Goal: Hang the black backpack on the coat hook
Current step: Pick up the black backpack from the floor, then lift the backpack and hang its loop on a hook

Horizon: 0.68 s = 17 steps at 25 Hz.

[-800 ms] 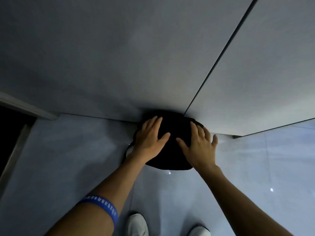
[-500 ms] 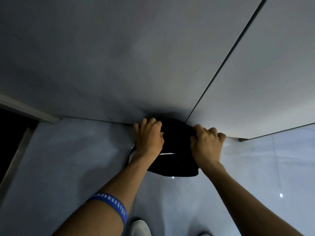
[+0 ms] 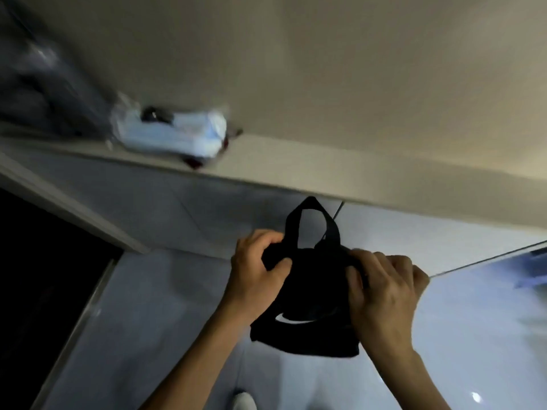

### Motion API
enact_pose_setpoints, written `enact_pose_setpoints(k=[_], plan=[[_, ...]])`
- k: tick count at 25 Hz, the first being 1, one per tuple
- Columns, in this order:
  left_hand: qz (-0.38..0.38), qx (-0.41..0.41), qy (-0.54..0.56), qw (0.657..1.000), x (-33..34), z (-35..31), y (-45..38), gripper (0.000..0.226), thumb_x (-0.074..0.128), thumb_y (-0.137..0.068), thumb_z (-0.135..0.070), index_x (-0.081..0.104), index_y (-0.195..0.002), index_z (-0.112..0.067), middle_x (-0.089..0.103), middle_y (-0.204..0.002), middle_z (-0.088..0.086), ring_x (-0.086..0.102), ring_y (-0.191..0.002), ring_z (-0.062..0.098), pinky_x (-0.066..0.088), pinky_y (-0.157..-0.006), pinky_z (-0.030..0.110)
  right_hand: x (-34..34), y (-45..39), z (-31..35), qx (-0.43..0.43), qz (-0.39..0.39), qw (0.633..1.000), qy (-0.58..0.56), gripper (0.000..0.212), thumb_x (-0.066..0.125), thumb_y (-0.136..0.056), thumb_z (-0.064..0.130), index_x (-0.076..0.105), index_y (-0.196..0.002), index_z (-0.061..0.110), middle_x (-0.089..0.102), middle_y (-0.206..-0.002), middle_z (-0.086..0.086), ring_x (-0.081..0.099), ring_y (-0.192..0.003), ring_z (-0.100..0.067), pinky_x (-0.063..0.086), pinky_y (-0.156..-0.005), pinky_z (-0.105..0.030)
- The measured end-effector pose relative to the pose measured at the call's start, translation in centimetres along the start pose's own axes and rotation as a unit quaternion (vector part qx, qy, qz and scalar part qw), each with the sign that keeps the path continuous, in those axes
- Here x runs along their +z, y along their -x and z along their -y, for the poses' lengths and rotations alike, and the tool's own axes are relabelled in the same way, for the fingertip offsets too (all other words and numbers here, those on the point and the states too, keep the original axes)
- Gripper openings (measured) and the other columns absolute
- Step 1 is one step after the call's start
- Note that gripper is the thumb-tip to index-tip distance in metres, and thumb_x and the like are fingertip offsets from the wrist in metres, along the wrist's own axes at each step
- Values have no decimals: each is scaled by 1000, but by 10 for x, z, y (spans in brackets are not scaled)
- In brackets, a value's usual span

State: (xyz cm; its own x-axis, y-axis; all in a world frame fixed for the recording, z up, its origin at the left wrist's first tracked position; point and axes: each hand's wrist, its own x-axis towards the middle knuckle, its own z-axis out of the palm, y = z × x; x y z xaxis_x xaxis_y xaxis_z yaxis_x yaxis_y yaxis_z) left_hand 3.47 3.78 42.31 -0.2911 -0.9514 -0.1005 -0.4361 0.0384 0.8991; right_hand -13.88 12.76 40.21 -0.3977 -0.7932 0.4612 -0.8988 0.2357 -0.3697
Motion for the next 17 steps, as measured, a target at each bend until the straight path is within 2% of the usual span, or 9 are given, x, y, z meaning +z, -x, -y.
enact_pose_setpoints(k=[1,3,6,9,11,12,14,16,17], plan=[[7,-24,75,997,-16,-41,4,16,67,-84,-15,70,-100,-15,70,-101,0,64,-101,22,54,-89,46,-35,-20,15,0,-7,1000,-3,24,52,-89,22,75,-91,16,66,-73,2,53,-81,-28,30,-82,-41],[-30,-8,123,992,-40,-110,10,12,66,-88,-19,72,-95,-10,75,-90,7,70,-88,19,56,-83,44,-94,-54,40,-4,-11,1000,1,25,51,-89,24,74,-90,17,63,-75,2,52,-81,-28,28,-81,-39],[-96,87,46,990,-71,-204,9,19,61,-92,-25,72,-94,-9,72,-87,4,67,-85,16,55,-79,42,-177,-109,65,-10,-23,1000,-16,23,52,-86,31,73,-88,21,60,-87,0,50,-88,-28,26,-81,-37],[-96,174,30,980,-99,-290,11,19,59,-93,-26,72,-98,-14,73,-89,0,68,-88,16,55,-79,42,-261,-161,80,9,-4,999,-40,3,69,-81,25,68,-82,28,63,-98,4,54,-101,-29,32,-86,-40],[-122,204,64,969,-114,-339,9,16,61,-91,-24,73,-93,-14,75,-80,2,70,-78,17,57,-72,43,-309,-201,89,26,61,996,-57,14,72,-77,27,60,-77,35,66,-91,13,61,-100,-24,40,-92,-42],[-135,210,80,965,-122,-361,8,15,61,-90,-23,73,-91,-13,75,-78,3,71,-76,19,58,-71,45,-332,-220,97,36,111,990,-84,12,70,-76,30,61,-81,36,68,-92,16,64,-99,-20,43,-95,-44],[-140,227,116,957,-137,-405,6,13,62,-90,-20,74,-88,-14,76,-77,1,72,-75,18,59,-72,47,-381,-256,114,61,230,946,-218,27,70,-75,34,68,-101,37,72,-103,14,65,-105,-13,48,-98,-41],[-134,254,139,948,-151,-443,4,13,62,-90,-19,74,-86,-18,76,-78,-2,72,-74,16,59,-72,47,-418,-284,133,55,280,896,-341,30,72,-75,38,75,-105,33,77,-102,12,68,-103,-8,48,-88,-30],[-130,269,145,943,-160,-460,1,12,62,-89,-20,74,-86,-21,76,-78,-3,71,-73,15,58,-72,46,-432,-296,143,35,264,894,-361,20,73,-80,36,78,-97,29,78,-95,11,70,-96,-7,47,-83,-26]])
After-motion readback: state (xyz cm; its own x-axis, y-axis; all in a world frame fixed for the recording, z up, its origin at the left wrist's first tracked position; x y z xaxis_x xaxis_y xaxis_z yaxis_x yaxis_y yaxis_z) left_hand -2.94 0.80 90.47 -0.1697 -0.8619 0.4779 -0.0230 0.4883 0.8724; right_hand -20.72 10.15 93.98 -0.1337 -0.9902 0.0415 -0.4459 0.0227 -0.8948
